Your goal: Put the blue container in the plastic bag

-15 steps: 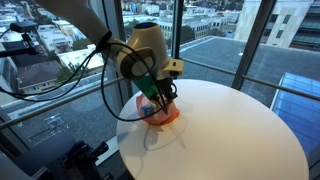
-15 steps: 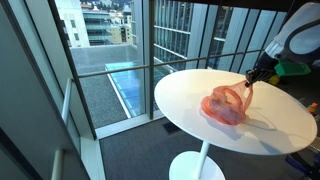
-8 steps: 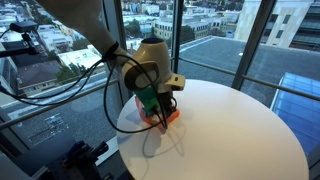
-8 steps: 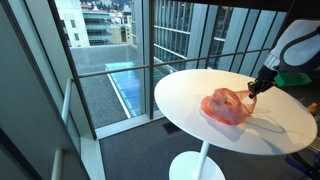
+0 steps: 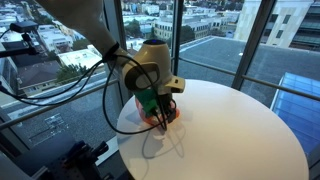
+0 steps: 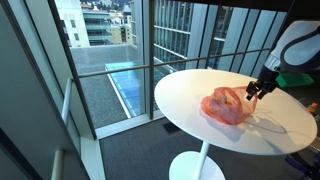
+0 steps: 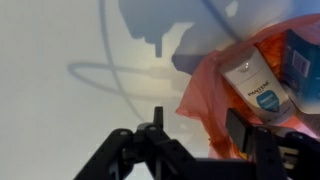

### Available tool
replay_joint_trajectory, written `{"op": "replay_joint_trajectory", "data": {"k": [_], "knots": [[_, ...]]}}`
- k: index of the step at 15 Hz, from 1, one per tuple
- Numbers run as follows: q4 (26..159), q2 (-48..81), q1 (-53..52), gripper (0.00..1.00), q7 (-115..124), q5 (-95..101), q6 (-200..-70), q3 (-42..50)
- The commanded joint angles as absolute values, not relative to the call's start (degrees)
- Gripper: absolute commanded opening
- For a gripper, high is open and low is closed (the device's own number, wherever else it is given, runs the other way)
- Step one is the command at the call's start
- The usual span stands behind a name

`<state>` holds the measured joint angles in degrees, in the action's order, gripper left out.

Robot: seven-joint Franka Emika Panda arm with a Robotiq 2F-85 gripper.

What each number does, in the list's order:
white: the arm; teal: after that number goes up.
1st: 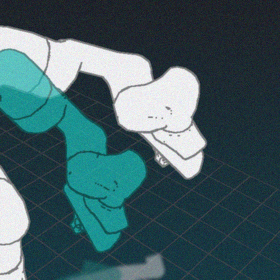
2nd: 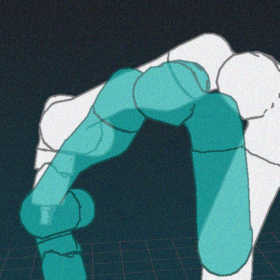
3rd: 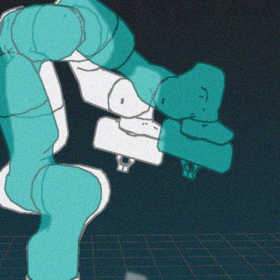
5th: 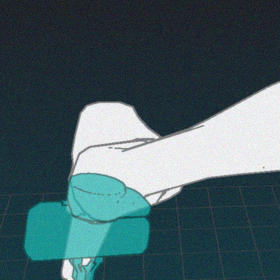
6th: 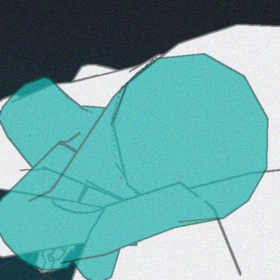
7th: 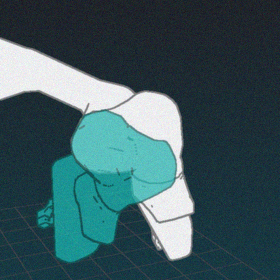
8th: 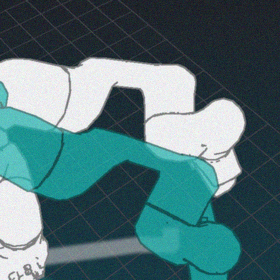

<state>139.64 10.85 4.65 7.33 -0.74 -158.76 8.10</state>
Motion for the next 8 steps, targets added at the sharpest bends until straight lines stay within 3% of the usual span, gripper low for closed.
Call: {"op": "replay_joint_trajectory", "data": {"k": [1, 8], "knots": [[141.18, 6.02, 5.57, 0.98, 3.76, -1.61, -153.93, 7.17], [141.00, -0.01, 5.27, 1.00, 2.47, 0.21, -142.93, 7.20]]}}
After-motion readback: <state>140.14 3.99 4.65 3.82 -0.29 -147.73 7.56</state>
